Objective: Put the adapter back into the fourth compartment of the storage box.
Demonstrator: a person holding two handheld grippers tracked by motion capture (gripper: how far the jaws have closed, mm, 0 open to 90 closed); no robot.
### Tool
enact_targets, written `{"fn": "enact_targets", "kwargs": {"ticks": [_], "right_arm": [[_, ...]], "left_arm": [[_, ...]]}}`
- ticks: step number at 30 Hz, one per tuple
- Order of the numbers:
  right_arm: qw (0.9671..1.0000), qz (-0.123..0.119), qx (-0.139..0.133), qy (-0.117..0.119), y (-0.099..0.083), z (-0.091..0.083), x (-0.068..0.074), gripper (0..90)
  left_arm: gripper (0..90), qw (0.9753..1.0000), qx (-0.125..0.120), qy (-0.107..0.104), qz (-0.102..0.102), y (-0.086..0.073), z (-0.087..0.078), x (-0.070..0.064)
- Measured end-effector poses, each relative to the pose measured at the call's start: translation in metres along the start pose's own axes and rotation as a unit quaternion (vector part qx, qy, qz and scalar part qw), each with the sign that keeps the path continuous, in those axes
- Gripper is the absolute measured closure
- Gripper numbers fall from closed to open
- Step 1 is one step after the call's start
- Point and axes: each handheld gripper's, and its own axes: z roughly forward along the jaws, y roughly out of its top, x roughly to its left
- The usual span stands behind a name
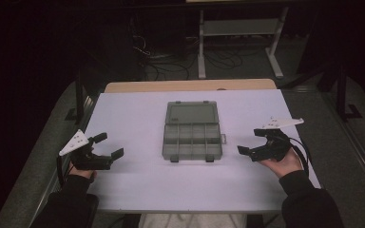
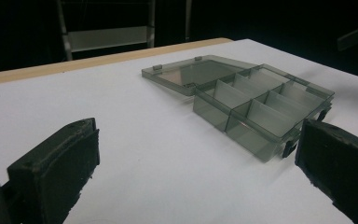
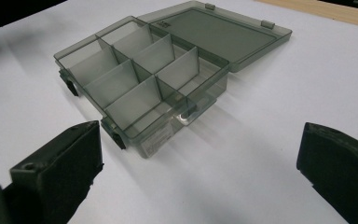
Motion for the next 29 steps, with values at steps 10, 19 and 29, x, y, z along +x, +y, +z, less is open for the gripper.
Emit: {"fn": "enact_targets", "kwargs": {"ticks": [10,19,29], "right_arm": [[0.9998,0.001,-0.019,-0.011,-0.014,-0.009,0.003,0.0],[0.9993,0.009,-0.033,-0.015,-0.03,-0.018,0.006,0.0],[0.9992,0.01,-0.032,-0.022,-0.037,-0.017,0.005,0.0]], "left_arm": [[0.0,1.0,-0.001,0.0,0.001,0.0,0.0,0.0],[0.0,1.0,-0.003,0.0,0.0,0.0,0.0,0.0],[0.0,1.0,-0.004,-0.002,0.001,0.001,0.0,0.0]]}}
